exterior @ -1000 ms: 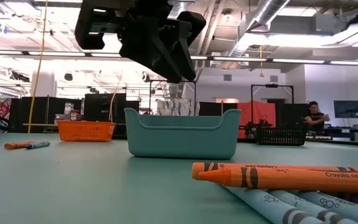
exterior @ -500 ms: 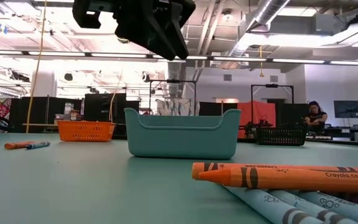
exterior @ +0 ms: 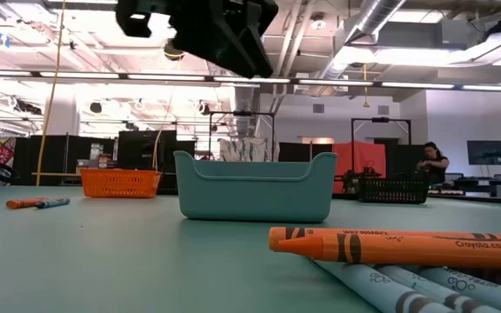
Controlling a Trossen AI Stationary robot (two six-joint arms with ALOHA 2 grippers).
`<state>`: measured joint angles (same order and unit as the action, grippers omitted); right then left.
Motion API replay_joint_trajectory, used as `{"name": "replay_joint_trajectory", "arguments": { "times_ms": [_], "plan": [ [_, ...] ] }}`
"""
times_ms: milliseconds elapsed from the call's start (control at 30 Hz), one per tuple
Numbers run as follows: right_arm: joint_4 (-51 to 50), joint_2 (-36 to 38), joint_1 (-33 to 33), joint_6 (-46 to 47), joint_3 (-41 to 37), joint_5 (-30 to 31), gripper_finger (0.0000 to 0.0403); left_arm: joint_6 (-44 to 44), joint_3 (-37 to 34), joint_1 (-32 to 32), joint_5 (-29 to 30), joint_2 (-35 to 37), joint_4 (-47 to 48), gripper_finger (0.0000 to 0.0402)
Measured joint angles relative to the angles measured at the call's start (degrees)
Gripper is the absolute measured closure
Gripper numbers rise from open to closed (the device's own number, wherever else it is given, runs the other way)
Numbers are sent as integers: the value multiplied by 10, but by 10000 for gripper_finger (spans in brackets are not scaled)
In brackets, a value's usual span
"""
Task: Sort crayons
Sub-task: Put the orange crayon into the orange bin
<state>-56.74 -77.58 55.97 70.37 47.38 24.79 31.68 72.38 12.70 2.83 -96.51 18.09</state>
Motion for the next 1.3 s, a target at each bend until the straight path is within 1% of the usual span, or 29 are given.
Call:
{"name": "replay_joint_trajectory", "arguments": {
  "times_ms": [167,367,500,667,767,933,1067,1167,1300],
  "plan": [
    [26,19,-40,-92,0,70,403,5,0,-7,-7,0,-42,291],
    [62,41,-86,-244,28,157,403,14,0,-17,-9,0,-95,291],
    [71,47,-104,-346,64,215,403,-9,0,-33,-9,5,-141,291],
    [101,46,-123,-473,105,272,403,-55,0,-56,-44,10,-207,291],
    [144,46,-132,-556,120,296,403,-68,0,-63,-65,10,-242,291],
    [227,46,-146,-687,130,321,403,-64,0,-64,-67,10,-294,291],
    [277,46,-158,-754,134,321,403,-53,0,-61,-66,10,-342,291],
    [315,46,-168,-798,134,321,403,-27,0,-54,-50,10,-365,291],
    [350,46,-176,-841,134,321,403,13,0,-40,-49,10,-383,291]
  ]
}}
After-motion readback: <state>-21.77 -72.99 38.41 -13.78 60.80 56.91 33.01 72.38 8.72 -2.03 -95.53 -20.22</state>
